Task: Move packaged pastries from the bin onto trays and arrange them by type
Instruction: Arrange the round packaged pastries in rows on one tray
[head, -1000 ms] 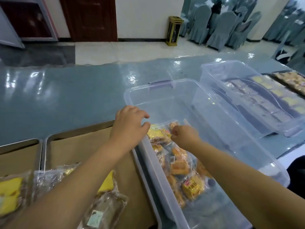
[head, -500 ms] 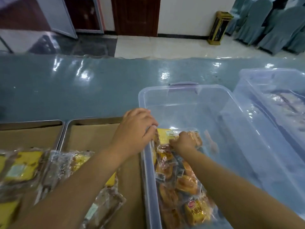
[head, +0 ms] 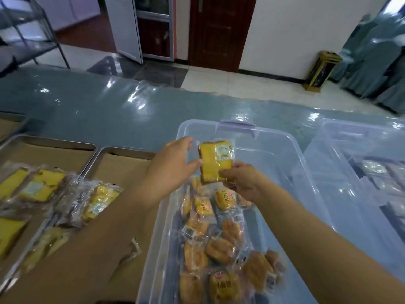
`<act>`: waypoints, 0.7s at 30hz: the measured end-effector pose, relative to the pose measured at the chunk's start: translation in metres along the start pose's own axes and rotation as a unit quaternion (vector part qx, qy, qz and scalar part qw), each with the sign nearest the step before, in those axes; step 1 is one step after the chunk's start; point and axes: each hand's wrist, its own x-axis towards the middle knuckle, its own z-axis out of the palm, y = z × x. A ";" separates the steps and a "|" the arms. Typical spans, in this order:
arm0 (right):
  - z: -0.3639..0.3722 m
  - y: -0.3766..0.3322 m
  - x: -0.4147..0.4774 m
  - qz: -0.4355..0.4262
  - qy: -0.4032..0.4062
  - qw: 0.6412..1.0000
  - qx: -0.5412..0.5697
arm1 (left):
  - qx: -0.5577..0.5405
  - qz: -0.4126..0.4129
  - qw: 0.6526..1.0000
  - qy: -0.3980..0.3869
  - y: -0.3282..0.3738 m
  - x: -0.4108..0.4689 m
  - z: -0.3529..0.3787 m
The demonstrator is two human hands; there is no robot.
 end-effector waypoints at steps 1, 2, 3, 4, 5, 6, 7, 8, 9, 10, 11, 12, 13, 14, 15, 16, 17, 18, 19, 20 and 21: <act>0.000 -0.009 -0.007 -0.032 -0.032 0.999 0.024 | -0.034 -0.025 0.999 0.000 0.004 0.000 0.002; 0.002 -0.017 -0.014 -0.059 -0.065 0.995 0.047 | -0.074 -0.051 0.996 -0.008 0.009 0.000 0.004; 0.003 -0.023 -0.020 -0.080 -0.095 0.990 0.064 | -0.106 -0.070 0.992 -0.018 0.014 0.001 0.005; 0.004 -0.028 -0.024 -0.095 -0.119 0.986 0.072 | -0.122 -0.074 0.989 -0.025 0.017 0.001 0.006; 0.005 -0.032 -0.026 -0.106 -0.137 0.982 0.071 | -0.117 -0.066 0.991 -0.024 0.020 0.001 0.006; 0.005 -0.035 -0.027 -0.112 -0.152 0.980 0.066 | -0.104 -0.058 0.993 -0.013 0.023 0.001 0.005; 0.004 -0.037 -0.025 -0.114 -0.164 0.978 0.057 | -0.091 -0.052 0.994 0.003 0.025 0.001 0.003; 0.002 -0.037 -0.021 -0.112 -0.165 0.979 0.039 | -0.078 -0.049 0.996 0.019 0.025 0.000 0.001; -0.001 -0.037 -0.015 -0.109 -0.146 0.983 0.004 | -0.062 -0.051 0.996 0.032 0.024 0.000 0.000; -0.006 -0.035 -0.007 -0.107 -0.100 0.988 -0.047 | -0.047 -0.055 0.996 0.043 0.023 0.001 -0.002; -0.012 -0.030 0.003 -0.104 -0.032 0.988 -0.112 | -0.034 -0.060 0.996 0.053 0.020 0.002 -0.004; -0.021 -0.023 0.013 -0.099 0.043 0.974 -0.199 | -0.026 -0.065 0.996 0.062 0.018 0.003 -0.004; -0.029 -0.015 0.022 -0.087 0.103 0.943 -0.303 | -0.017 -0.065 0.995 0.072 0.015 0.003 -0.005; -0.036 -0.004 0.029 -0.066 0.136 0.901 -0.406 | -0.008 -0.062 0.995 0.081 0.012 0.004 -0.004; -0.043 0.009 0.035 -0.045 0.147 0.858 -0.490 | 0.000 -0.058 0.994 0.087 0.010 0.004 -0.002; -0.048 0.022 0.039 -0.028 0.150 0.816 -0.557 | 0.006 -0.055 0.994 0.092 0.007 0.004 0.000; -0.051 0.035 0.041 -0.018 0.154 0.777 -0.610 | 0.010 -0.055 0.994 0.095 0.005 0.003 0.002; -0.054 0.047 0.043 -0.016 0.160 0.745 -0.647 | 0.013 -0.056 0.993 0.098 0.003 0.003 0.005; -0.056 0.058 0.044 -0.020 0.169 0.726 -0.666 | 0.013 -0.060 0.993 0.100 0.002 0.003 0.007; -0.057 0.067 0.044 -0.028 0.175 0.717 -0.674 | 0.011 -0.063 0.993 0.100 0.000 0.003 0.008; -0.058 0.075 0.045 -0.036 0.179 0.714 -0.675 | 0.008 -0.066 0.993 0.098 -0.001 0.004 0.009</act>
